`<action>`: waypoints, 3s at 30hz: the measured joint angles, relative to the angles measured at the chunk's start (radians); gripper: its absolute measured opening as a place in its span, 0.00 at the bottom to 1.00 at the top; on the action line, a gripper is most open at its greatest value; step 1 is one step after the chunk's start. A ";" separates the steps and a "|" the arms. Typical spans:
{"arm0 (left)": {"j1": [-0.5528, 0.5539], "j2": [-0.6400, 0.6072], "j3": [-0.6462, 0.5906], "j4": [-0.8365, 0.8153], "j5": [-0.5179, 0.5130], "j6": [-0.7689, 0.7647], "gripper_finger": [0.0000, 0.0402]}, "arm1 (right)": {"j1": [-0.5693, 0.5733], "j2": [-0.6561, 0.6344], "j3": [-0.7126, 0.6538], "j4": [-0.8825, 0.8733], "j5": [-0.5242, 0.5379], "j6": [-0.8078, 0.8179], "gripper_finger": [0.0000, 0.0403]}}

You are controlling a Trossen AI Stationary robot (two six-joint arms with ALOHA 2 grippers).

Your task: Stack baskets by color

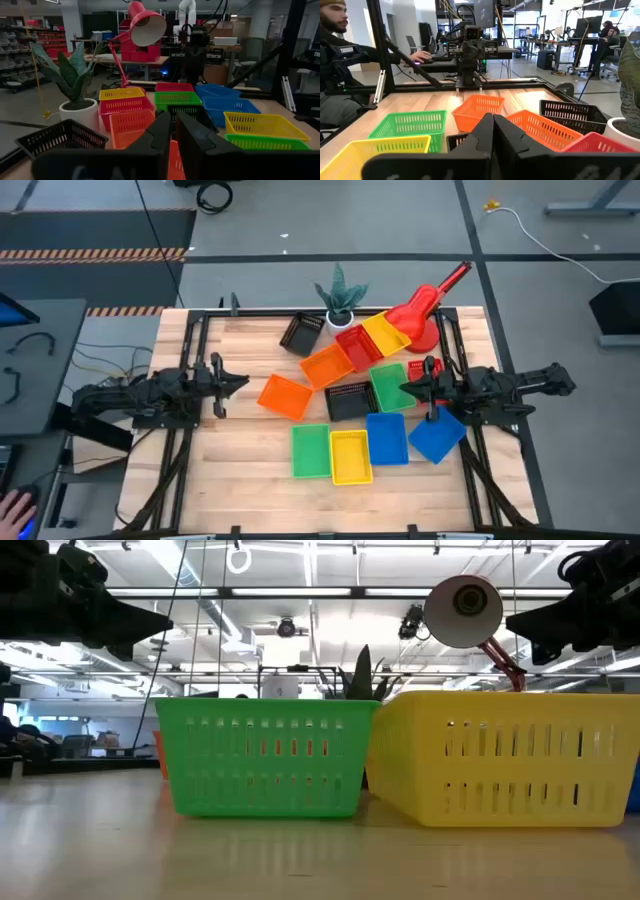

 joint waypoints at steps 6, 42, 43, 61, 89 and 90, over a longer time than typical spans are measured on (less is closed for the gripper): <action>0.000 0.000 0.000 0.000 0.000 0.000 0.08 | 0.000 0.000 0.000 0.000 0.000 0.000 0.03; 0.000 0.000 0.000 0.000 0.000 0.000 0.08 | 0.000 0.000 0.000 0.000 0.000 0.000 0.03; 0.000 0.000 0.000 0.000 0.000 0.000 0.08 | 0.000 0.000 0.000 0.000 0.000 0.000 0.03; 0.000 0.000 0.000 0.000 0.000 0.000 0.09 | 0.000 0.000 0.000 0.000 0.000 0.000 0.03; 0.000 0.000 0.000 0.000 0.000 0.000 0.06 | -0.153 0.742 0.327 0.369 0.099 0.278 0.02; 0.000 0.000 0.000 0.000 0.000 0.000 0.07 | -0.183 0.825 0.376 0.336 0.070 0.269 0.03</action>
